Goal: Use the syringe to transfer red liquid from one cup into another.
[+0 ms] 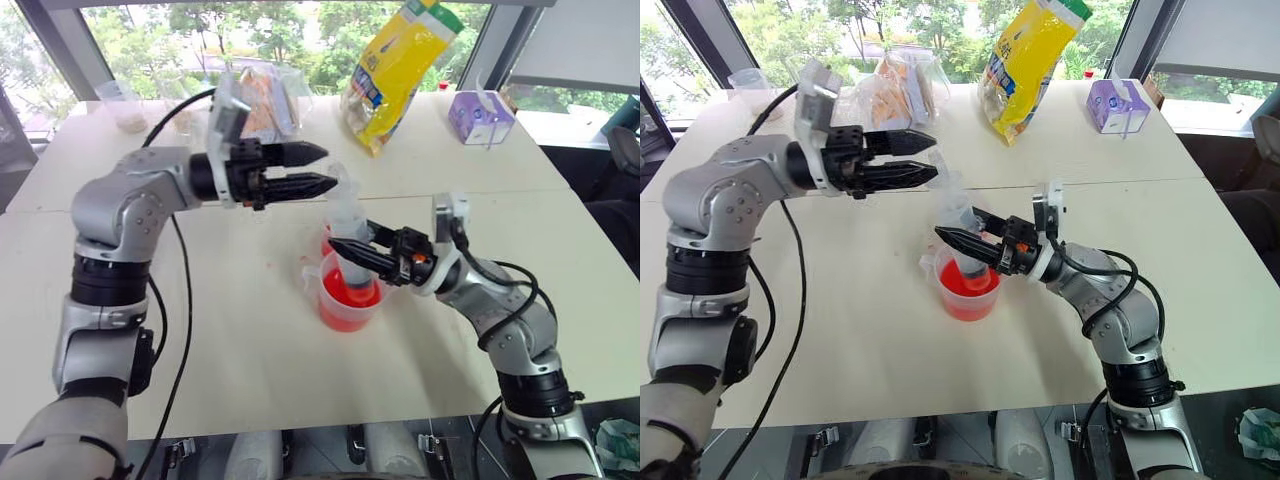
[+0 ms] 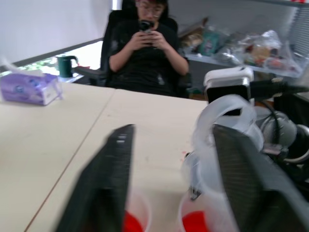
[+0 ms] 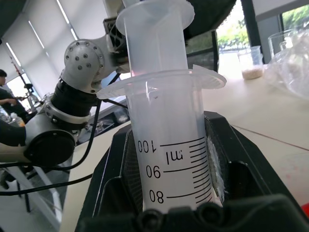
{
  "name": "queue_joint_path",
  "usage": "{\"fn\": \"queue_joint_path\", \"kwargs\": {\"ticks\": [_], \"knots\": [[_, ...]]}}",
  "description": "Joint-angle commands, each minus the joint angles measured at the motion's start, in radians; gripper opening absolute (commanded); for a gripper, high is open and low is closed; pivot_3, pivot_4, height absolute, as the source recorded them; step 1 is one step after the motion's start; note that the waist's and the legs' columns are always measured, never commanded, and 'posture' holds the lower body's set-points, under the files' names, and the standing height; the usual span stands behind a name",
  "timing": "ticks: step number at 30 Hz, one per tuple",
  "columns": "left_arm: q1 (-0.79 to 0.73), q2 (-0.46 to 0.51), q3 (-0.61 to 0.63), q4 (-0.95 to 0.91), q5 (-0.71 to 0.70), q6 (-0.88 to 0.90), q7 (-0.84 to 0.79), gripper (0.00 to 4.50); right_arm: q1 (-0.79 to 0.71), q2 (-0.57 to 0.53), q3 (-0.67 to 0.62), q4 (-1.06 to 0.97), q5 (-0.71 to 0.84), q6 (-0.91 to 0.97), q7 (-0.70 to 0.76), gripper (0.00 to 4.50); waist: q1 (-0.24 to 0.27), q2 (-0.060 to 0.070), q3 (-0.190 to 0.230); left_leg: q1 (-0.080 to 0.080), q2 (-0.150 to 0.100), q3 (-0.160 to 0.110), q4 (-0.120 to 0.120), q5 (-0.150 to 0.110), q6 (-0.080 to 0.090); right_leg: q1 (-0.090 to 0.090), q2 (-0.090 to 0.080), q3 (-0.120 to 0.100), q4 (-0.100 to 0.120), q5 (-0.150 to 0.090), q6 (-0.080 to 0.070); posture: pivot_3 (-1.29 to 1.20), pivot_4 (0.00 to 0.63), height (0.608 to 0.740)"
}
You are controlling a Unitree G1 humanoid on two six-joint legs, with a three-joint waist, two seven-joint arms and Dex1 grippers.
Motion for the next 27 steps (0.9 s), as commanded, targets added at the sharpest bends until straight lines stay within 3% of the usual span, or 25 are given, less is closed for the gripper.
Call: {"fn": "queue_joint_path", "kwargs": {"ticks": [1, 9, 15, 21, 27], "knots": [[0.059, 0.052, -0.004, -0.053, 0.026, -0.020, -0.019, 4.29, -0.078, 0.011, -0.074, -0.085, 0.085, 0.001, -0.037, 1.39, 0.000, 0.000, 0.000, 0.000, 0.000, 0.000, 0.000, 0.000, 0.000, 0.000, 0.000, 0.000, 0.000, 0.000, 0.000, 0.00, 0.150, 0.740], [0.121, 0.119, 0.087, -0.080, -0.010, -0.002, 0.020, 4.29, -0.313, 0.028, -0.175, 0.097, 0.128, -0.004, -0.101, 1.39, 0.001, 0.000, 0.000, 0.000, 0.000, 0.000, 0.000, 0.000, 0.000, 0.000, 0.000, 0.000, 0.000, 0.000, 0.000, 0.00, 0.150, 0.740], [0.107, 0.089, 0.107, -0.102, -0.034, -0.005, 0.057, 4.29, -0.449, 0.092, -0.157, 0.377, -0.010, -0.177, -0.045, 1.39, -0.001, 0.000, 0.000, 0.000, 0.000, 0.001, 0.000, 0.000, 0.000, 0.000, 0.000, 0.000, 0.000, 0.000, 0.000, 0.00, 0.150, 0.740], [0.044, 0.024, 0.111, -0.082, -0.040, -0.021, 0.120, 4.29, -0.454, 0.155, -0.126, 0.561, -0.128, -0.333, 0.035, 1.39, 0.000, 0.000, 0.000, -0.001, 0.000, 0.001, -0.001, 0.000, 0.000, 0.000, 0.000, 0.000, 0.000, 0.000, 0.000, 0.00, 0.150, 0.740], [-0.067, -0.051, 0.091, -0.041, -0.044, -0.031, 0.132, 4.29, -0.402, 0.192, -0.109, 0.581, -0.172, -0.371, 0.060, 1.39, -0.002, 0.000, 0.000, -0.001, 0.000, 0.001, -0.001, 0.000, 0.000, 0.000, -0.001, 0.000, 0.000, 0.000, 0.000, 0.00, 0.150, 0.740]]}}
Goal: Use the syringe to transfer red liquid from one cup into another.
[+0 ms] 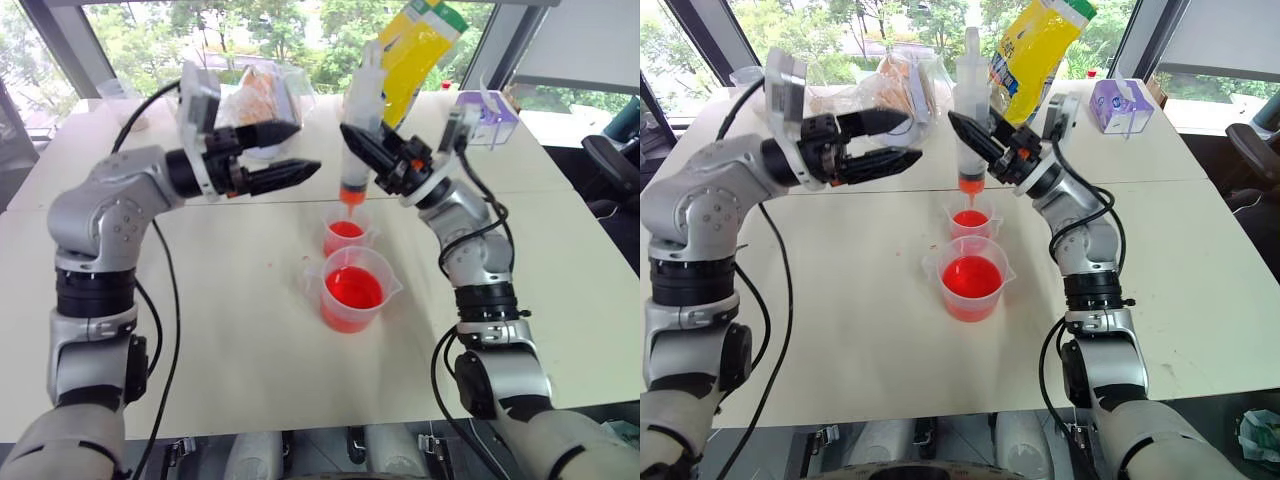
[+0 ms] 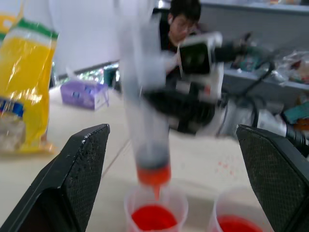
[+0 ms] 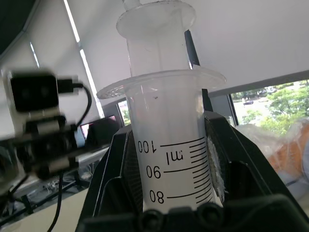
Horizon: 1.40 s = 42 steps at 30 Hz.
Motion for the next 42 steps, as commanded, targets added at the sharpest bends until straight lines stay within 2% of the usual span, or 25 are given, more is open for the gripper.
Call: {"fn": "queue_joint_path", "kwargs": {"ticks": [1, 8, 16, 25, 28, 35, 42], "knots": [[-0.071, -0.030, 0.008, 0.021, -0.015, -0.031, 0.006, 4.29, 0.011, 0.012, -0.006, -0.027, -0.011, -0.028, 0.013, 1.39, 0.000, 0.000, 0.000, 0.000, 0.000, 0.000, 0.000, 0.000, 0.000, 0.000, 0.000, 0.000, 0.000, 0.000, 0.000, 0.00, 0.150, 0.740], [-0.143, -0.089, -0.041, 0.088, 0.026, -0.069, -0.014, 4.29, 0.043, 0.022, 0.005, -0.047, -0.032, -0.030, 0.022, 1.39, -0.001, 0.000, 0.000, 0.001, 0.000, 0.000, 0.000, 0.000, 0.000, 0.000, 0.000, 0.000, 0.001, 0.000, 0.000, 0.00, 0.150, 0.740], [-0.157, -0.134, -0.103, 0.139, 0.089, -0.112, -0.025, 4.29, 0.047, 0.023, 0.007, -0.059, -0.044, -0.031, 0.027, 1.39, -0.001, 0.000, 0.000, 0.000, 0.000, 0.000, 0.000, 0.000, 0.000, 0.000, 0.000, 0.000, 0.001, 0.000, 0.000, 0.00, 0.150, 0.740], [-0.220, -0.204, -0.126, 0.250, 0.142, -0.172, -0.027, 4.29, 0.049, 0.023, 0.016, -0.077, -0.047, -0.029, 0.033, 1.39, 0.000, 0.000, 0.000, 0.000, 0.000, 0.000, 0.000, 0.000, 0.000, 0.000, 0.000, 0.000, 0.000, 0.000, 0.000, 0.00, 0.150, 0.740], [-0.232, -0.221, -0.131, 0.276, 0.152, -0.179, -0.030, 3.41, 0.048, 0.024, 0.015, -0.077, -0.049, -0.030, 0.033, 1.39, 0.000, 0.000, 0.000, 0.000, 0.000, 0.000, 0.000, 0.000, 0.000, 0.000, 0.000, 0.000, 0.000, 0.000, 0.000, 0.00, 0.150, 0.740], [-0.230, -0.232, -0.134, 0.285, 0.164, -0.180, -0.044, 0.02, 0.041, 0.026, 0.011, -0.076, -0.053, -0.029, 0.035, 1.39, -0.001, 0.000, 0.000, 0.000, 0.000, 0.000, 0.000, 0.000, 0.000, 0.000, 0.001, 0.000, 0.001, 0.000, 0.000, 0.00, 0.150, 0.740], [-0.180, -0.217, -0.164, 0.271, 0.200, -0.182, -0.060, 0.02, 0.017, 0.018, -0.004, -0.100, -0.044, -0.023, 0.030, 1.39, 0.000, 0.000, 0.000, 0.000, 0.000, 0.000, 0.000, 0.000, 0.000, 0.000, 0.000, 0.000, 0.000, 0.000, 0.000, 0.00, 0.150, 0.740]]}}
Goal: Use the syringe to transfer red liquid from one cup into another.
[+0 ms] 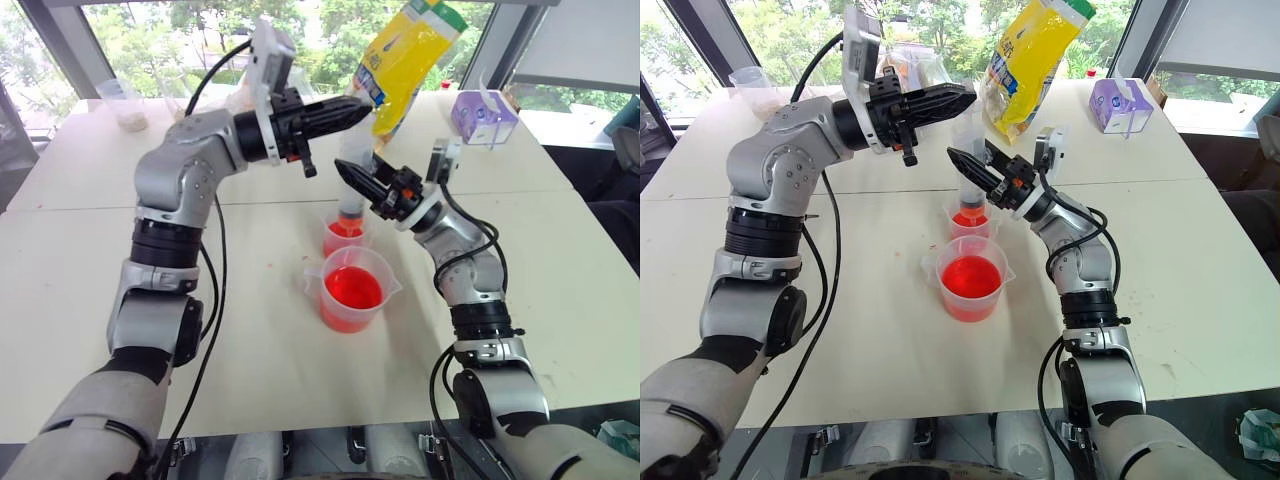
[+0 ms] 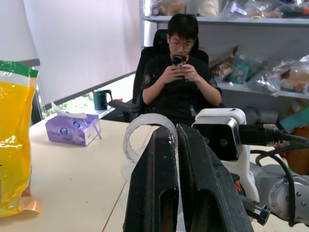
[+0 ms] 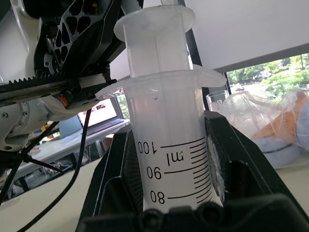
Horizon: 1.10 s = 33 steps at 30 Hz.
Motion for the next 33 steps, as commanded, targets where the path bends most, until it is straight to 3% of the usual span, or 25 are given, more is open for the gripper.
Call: {"fn": "queue_joint_path", "kwargs": {"ticks": [1, 20, 28, 31, 33], "knots": [[0.025, -0.010, -0.056, -0.036, 0.021, 0.001, -0.033, 0.02, -0.059, 0.005, -0.007, -0.084, 0.023, -0.010, 0.000, 1.39, -0.001, 0.000, 0.000, 0.000, 0.000, 0.000, 0.000, 0.000, 0.000, 0.000, 0.000, 0.000, 0.000, 0.000, 0.000, 0.00, 0.150, 0.740], [0.096, -0.013, -0.081, -0.056, 0.060, 0.005, -0.044, 0.02, -0.101, -0.014, -0.037, -0.125, 0.047, 0.023, -0.025, 1.39, -0.001, 0.000, 0.000, 0.000, 0.000, 0.000, 0.000, 0.000, 0.000, 0.000, 0.000, 0.000, 0.000, 0.000, 0.000, 0.00, 0.150, 0.740], [0.047, -0.009, -0.015, -0.031, 0.034, 0.017, -0.009, 0.02, -0.071, 0.000, -0.014, -0.112, 0.035, 0.029, -0.016, 1.39, -0.001, 0.000, 0.000, 0.000, 0.000, 0.000, 0.000, 0.000, 0.000, 0.000, 0.000, 0.000, 0.000, 0.000, 0.000, 0.00, 0.150, 0.740], [0.026, -0.004, 0.016, -0.025, 0.021, 0.031, 0.006, 0.95, -0.054, 0.008, -0.004, -0.112, 0.032, 0.035, -0.014, 1.39, -0.001, 0.000, 0.000, 0.000, 0.000, 0.000, 0.000, 0.000, 0.000, 0.000, 0.000, 0.000, 0.000, 0.000, 0.000, 0.00, 0.150, 0.740], [0.017, 0.007, 0.039, -0.028, 0.008, 0.040, 0.013, 1.89, -0.046, 0.011, 0.001, -0.103, 0.026, 0.032, -0.010, 1.39, -0.001, 0.000, 0.000, 0.000, 0.000, 0.000, 0.000, 0.000, 0.000, 0.000, 0.000, 0.000, 0.000, 0.000, 0.000, 0.00, 0.150, 0.740]]}}
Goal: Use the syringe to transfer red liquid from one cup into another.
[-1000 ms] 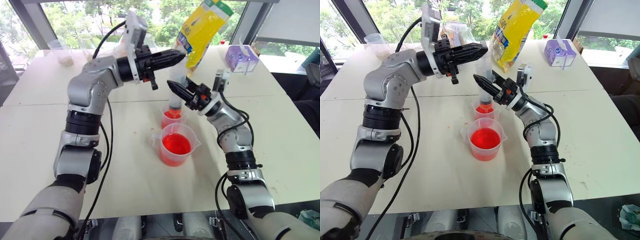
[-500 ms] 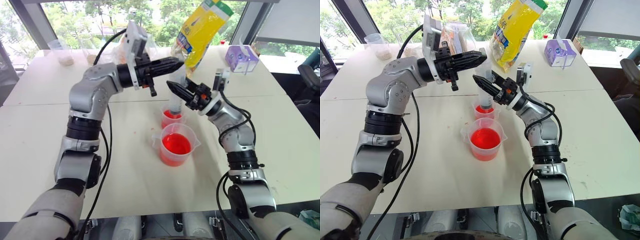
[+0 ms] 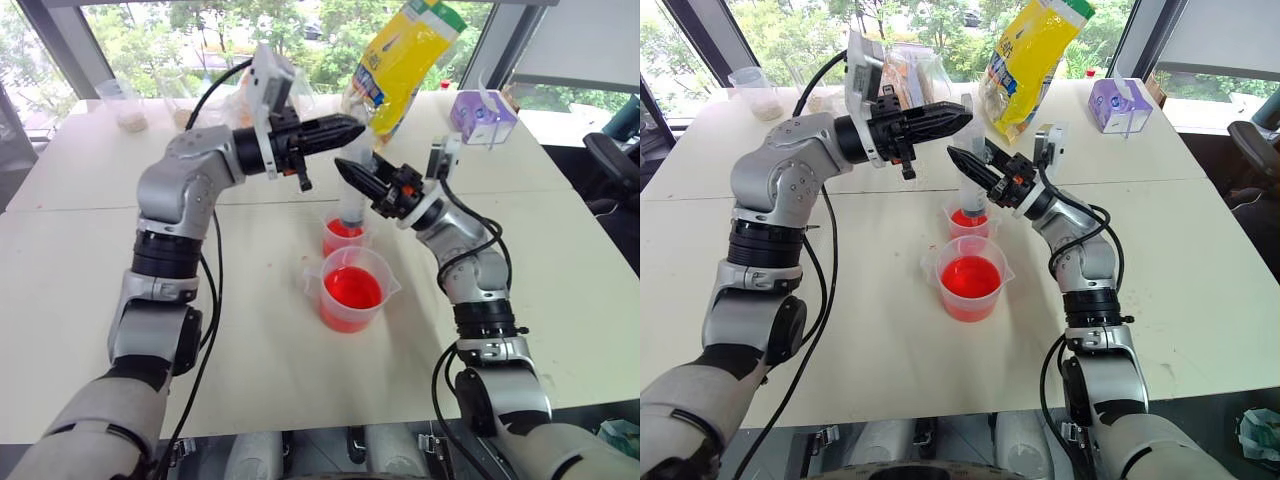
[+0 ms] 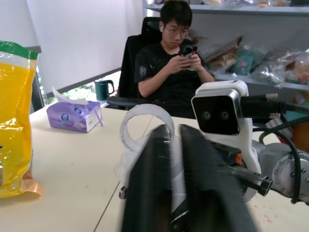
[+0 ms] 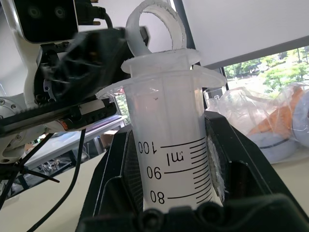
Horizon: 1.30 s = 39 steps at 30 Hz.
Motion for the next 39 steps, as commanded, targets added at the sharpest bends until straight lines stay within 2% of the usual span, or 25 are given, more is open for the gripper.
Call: {"fn": "queue_joint_path", "kwargs": {"ticks": [1, 5, 13, 20, 25, 29, 32, 35, 39], "knots": [[-0.030, 0.013, 0.035, -0.006, -0.024, 0.022, 0.018, 2.47, -0.038, 0.014, 0.002, -0.071, 0.024, -0.020, 0.015, 1.39, 0.000, 0.000, 0.000, 0.000, 0.000, 0.000, 0.000, 0.000, 0.000, 0.000, 0.000, 0.000, 0.000, 0.000, 0.000, 0.00, 0.150, 0.740], [-0.030, 0.068, 0.082, -0.040, -0.060, 0.049, 0.029, 4.44, -0.035, 0.017, 0.002, -0.061, 0.024, -0.016, 0.014, 1.39, -0.001, 0.000, 0.000, 0.000, 0.000, 0.000, 0.000, 0.000, 0.000, 0.000, 0.000, 0.000, 0.000, 0.000, 0.000, 0.00, 0.150, 0.740], [0.073, 0.223, 0.147, -0.201, -0.157, 0.150, 0.005, 4.48, -0.046, 0.012, -0.011, -0.055, 0.027, -0.013, 0.016, 1.39, -0.004, 0.000, 0.000, 0.000, 0.001, 0.000, -0.001, 0.000, -0.001, -0.001, 0.001, 0.000, 0.001, 0.000, 0.000, 0.00, 0.150, 0.740], [0.194, 0.252, 0.166, -0.309, -0.211, 0.202, 0.045, 4.48, -0.119, -0.013, -0.061, -0.083, 0.066, 0.039, -0.060, 1.39, 0.000, 0.000, 0.000, 0.000, 0.000, 0.000, -0.001, 0.000, -0.001, -0.001, -0.001, 0.000, 0.001, 0.000, 0.000, 0.00, 0.150, 0.740], [0.293, 0.259, 0.160, -0.385, -0.237, 0.230, 0.071, 4.48, -0.208, -0.128, -0.141, -0.115, 0.106, 0.289, -0.277, 1.39, 0.002, 0.000, 0.000, 0.000, 0.000, 0.000, -0.001, 0.000, -0.001, -0.001, -0.001, 0.000, 0.001, 0.000, 0.000, 0.00, 0.150, 0.740], [0.373, 0.265, 0.154, -0.447, -0.247, 0.236, 0.085, 4.48, -0.192, -0.321, -0.170, -0.186, 0.126, 0.655, -0.416, 1.39, 0.004, 0.000, 0.000, -0.001, 0.000, 0.000, -0.001, 0.000, 0.000, -0.001, -0.003, 0.000, 0.000, 0.000, -0.001, 0.00, 0.150, 0.740], [0.415, 0.267, 0.155, -0.483, -0.266, 0.247, 0.098, 4.48, -0.160, -0.470, -0.157, -0.247, 0.150, 0.944, -0.453, 1.39, 0.004, 0.000, 0.000, -0.001, 0.000, 0.000, -0.001, 0.000, 0.000, -0.001, -0.003, 0.001, -0.001, 0.000, -0.001, 0.00, 0.150, 0.740], [0.443, 0.277, 0.145, -0.506, -0.263, 0.243, 0.108, 4.48, -0.105, -0.564, -0.128, -0.310, 0.145, 1.078, -0.447, 1.39, -0.001, 0.000, 0.000, -0.001, 0.000, 0.000, -0.002, 0.000, 0.001, -0.001, -0.002, 0.001, -0.001, 0.000, -0.001, 0.00, 0.150, 0.740], [0.463, 0.281, 0.134, -0.523, -0.264, 0.243, 0.117, 4.48, -0.024, -0.634, -0.089, -0.331, 0.113, 1.189, -0.455, 1.39, 0.000, 0.000, 0.000, -0.001, 0.001, 0.000, -0.002, 0.000, 0.001, -0.001, 0.000, 0.001, -0.001, 0.000, -0.001, 0.00, 0.150, 0.740]]}}
